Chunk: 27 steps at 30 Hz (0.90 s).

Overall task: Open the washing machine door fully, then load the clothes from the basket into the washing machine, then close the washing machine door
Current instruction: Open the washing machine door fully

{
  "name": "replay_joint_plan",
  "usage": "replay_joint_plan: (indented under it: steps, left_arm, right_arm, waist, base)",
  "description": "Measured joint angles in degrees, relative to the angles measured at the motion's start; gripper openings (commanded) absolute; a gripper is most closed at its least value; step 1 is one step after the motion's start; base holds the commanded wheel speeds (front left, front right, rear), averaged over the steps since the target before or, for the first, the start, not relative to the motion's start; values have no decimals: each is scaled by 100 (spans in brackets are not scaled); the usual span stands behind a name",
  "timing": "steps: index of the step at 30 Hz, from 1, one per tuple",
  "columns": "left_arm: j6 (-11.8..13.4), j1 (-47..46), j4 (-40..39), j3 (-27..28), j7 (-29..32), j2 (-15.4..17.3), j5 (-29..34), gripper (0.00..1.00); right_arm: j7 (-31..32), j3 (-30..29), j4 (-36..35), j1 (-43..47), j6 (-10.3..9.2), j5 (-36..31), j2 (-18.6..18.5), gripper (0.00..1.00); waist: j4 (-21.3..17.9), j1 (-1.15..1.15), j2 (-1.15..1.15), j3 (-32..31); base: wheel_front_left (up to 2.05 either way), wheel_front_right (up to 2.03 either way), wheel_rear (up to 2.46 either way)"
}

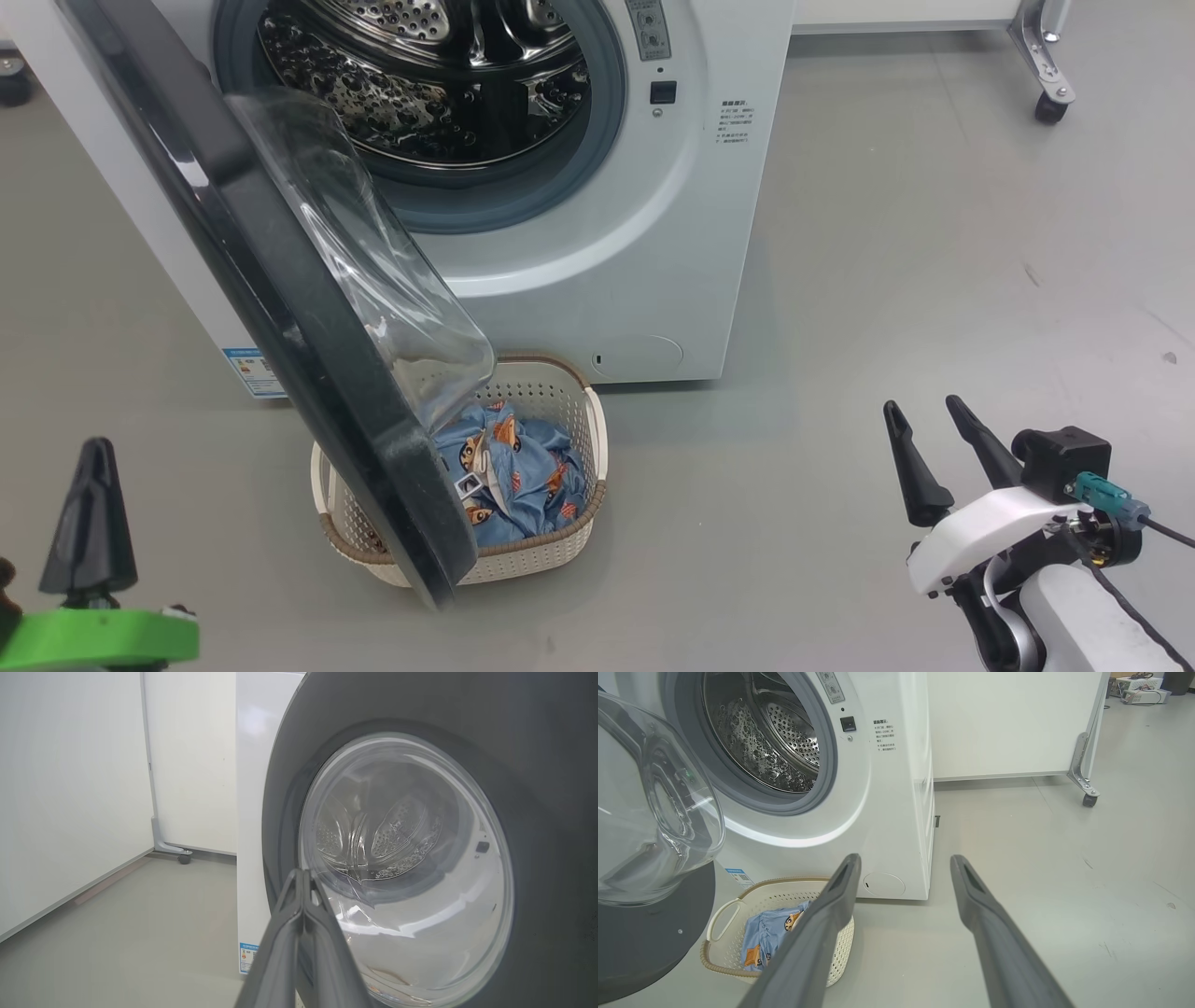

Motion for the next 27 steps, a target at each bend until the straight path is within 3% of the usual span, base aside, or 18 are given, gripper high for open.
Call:
replay_joint_plan:
  steps: [15, 27]
  left_arm:
    - [0, -380, -1292, 69, -30, 156, 227, 0]
    - [0, -482, -2408, -677, -31, 196, 264, 0]
  right_arm:
    - [-40, -120, 26, -32, 53, -124, 172, 100]
    - [-41, -219, 46, -31, 145, -175, 270, 100]
  waist:
    - [18, 0, 0, -48]
    - [-11, 0, 0, -86]
  base:
    - [0, 0, 0]
    - [0, 0, 0]
